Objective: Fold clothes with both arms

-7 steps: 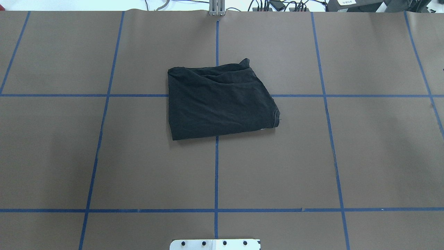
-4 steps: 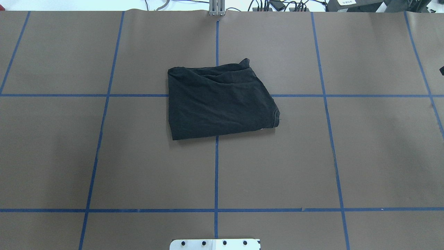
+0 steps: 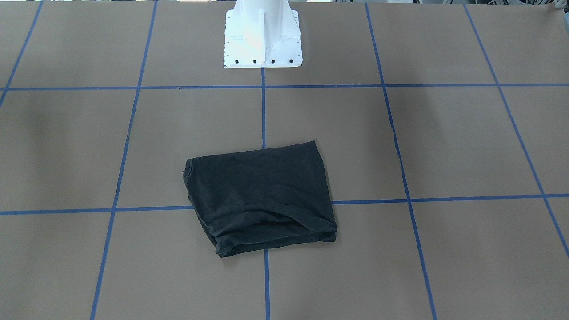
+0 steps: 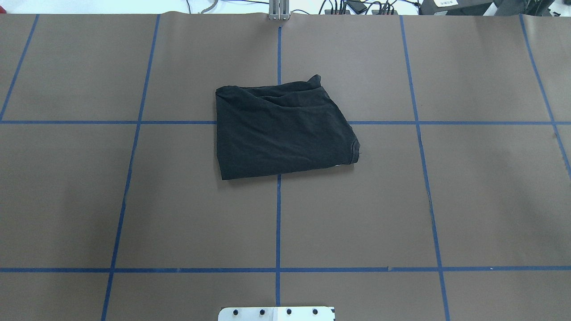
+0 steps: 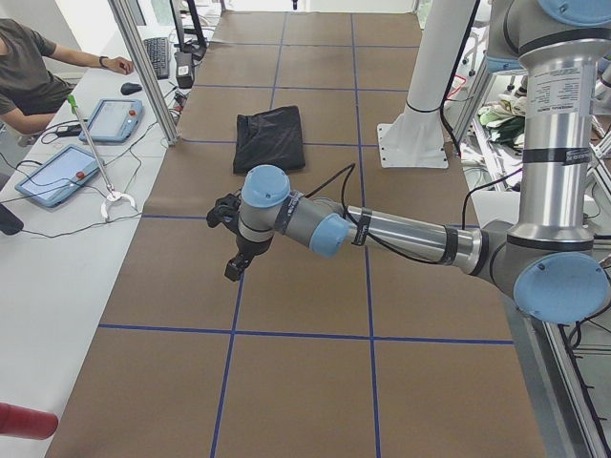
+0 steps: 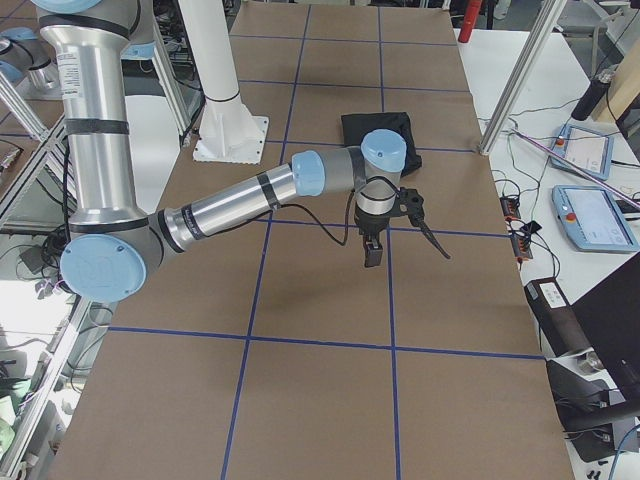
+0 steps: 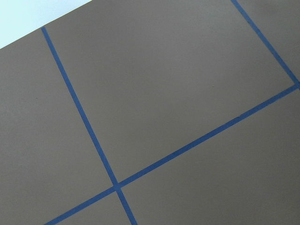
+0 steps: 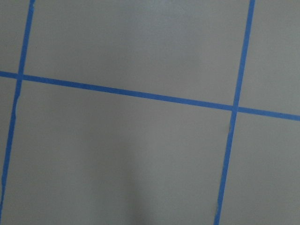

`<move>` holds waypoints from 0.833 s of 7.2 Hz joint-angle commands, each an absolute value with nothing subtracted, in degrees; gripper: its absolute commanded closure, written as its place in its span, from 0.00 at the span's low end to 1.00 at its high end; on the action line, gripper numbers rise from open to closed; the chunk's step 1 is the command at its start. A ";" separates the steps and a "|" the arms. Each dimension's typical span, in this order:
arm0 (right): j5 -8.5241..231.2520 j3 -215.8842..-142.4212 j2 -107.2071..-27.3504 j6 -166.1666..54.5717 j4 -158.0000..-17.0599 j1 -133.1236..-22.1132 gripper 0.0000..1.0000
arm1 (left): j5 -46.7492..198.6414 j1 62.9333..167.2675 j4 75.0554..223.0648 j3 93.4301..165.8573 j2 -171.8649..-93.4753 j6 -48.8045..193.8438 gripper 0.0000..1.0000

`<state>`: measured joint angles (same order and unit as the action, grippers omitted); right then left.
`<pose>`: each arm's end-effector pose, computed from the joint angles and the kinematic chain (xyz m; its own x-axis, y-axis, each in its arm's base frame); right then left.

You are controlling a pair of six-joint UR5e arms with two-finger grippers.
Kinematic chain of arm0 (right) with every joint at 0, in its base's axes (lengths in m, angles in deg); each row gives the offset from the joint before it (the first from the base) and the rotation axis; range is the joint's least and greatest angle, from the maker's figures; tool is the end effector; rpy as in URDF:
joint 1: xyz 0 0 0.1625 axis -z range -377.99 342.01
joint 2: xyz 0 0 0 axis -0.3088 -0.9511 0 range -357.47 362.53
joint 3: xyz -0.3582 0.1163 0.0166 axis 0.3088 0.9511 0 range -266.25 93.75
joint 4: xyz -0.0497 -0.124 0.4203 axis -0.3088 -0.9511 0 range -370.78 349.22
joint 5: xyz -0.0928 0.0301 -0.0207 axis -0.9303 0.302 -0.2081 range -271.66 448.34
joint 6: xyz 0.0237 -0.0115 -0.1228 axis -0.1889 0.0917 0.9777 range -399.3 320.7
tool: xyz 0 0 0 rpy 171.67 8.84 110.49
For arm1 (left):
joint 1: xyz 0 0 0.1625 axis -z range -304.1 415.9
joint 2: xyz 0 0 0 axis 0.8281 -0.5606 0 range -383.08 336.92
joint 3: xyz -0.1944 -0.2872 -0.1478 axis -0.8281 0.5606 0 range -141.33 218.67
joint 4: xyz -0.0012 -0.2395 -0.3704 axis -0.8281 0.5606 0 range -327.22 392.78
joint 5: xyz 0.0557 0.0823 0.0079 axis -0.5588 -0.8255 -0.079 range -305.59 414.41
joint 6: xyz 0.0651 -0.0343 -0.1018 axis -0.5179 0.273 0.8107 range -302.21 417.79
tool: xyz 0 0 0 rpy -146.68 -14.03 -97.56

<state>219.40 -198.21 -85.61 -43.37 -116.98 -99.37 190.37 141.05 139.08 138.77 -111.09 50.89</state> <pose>-0.0259 -0.5102 0.4501 0.7412 -0.1290 0.6588 0.0960 0.9916 0.0862 0.0020 -0.5318 0.5183 0.6534 0.4613 -0.6002 -0.1567 0.8582 0.4889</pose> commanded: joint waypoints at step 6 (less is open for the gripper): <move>224.48 -184.08 -88.70 -43.52 -110.28 -99.55 0.00 | 193.46 141.42 138.78 132.45 -115.19 51.02 0.00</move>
